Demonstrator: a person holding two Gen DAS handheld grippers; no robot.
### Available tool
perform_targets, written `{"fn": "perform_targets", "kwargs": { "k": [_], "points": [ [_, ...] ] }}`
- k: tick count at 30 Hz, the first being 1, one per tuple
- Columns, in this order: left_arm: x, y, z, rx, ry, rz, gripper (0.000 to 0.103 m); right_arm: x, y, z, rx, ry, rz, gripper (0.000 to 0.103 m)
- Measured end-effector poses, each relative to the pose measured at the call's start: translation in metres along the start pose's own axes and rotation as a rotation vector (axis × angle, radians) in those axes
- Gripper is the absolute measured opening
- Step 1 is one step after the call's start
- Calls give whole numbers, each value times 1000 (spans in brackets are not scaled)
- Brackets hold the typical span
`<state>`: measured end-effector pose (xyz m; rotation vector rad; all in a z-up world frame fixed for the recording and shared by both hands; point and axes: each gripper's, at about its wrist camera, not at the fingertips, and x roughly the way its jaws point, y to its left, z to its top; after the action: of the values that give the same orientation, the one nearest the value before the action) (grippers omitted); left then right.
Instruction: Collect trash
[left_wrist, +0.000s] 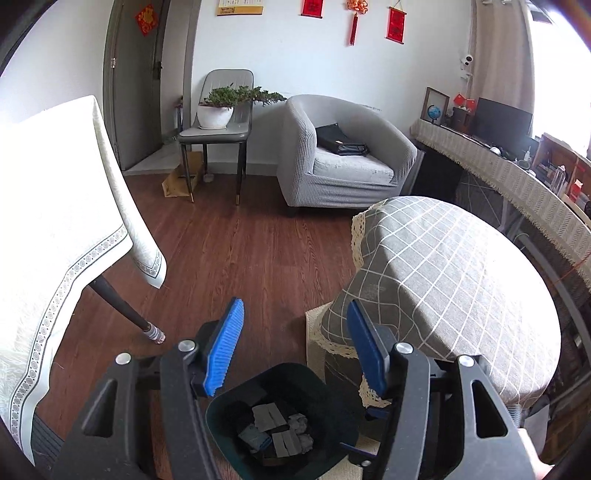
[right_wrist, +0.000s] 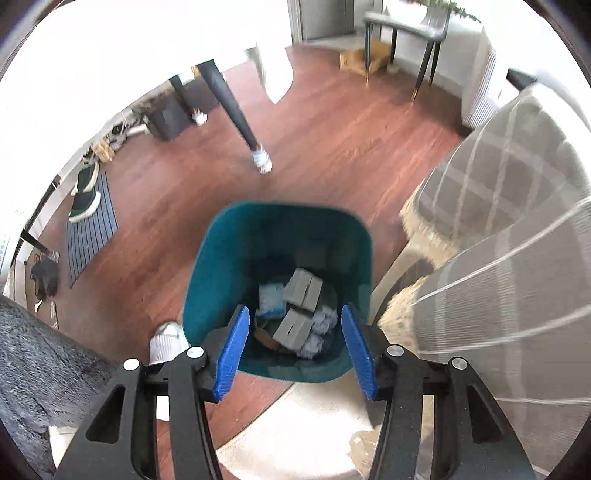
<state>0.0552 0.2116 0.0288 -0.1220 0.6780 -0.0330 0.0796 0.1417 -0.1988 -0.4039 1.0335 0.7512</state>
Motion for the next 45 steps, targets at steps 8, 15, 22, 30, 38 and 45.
{"fn": "perform_targets", "kwargs": {
  "k": [8,15,22,30,38,45],
  "points": [
    [7,-12,-3,10,-2,-23,71,-75,-10,0,-2,-182,-75,53],
    [-16,-30,-33,8,-29,34,87,-146,-48,-17,128,-348,-201,54],
    [-32,-58,-59,74,-39,110,94,-186,-94,-70,276,-407,-305,71],
    [-65,-75,-73,36,-123,140,98,-227,-131,-122,396,-453,-387,91],
    [-83,-82,-84,56,-142,199,99,-253,-146,-166,479,-470,-427,98],
    [-79,-80,-106,89,-114,211,99,-265,-138,-184,470,-500,-433,99]
  ]
}}
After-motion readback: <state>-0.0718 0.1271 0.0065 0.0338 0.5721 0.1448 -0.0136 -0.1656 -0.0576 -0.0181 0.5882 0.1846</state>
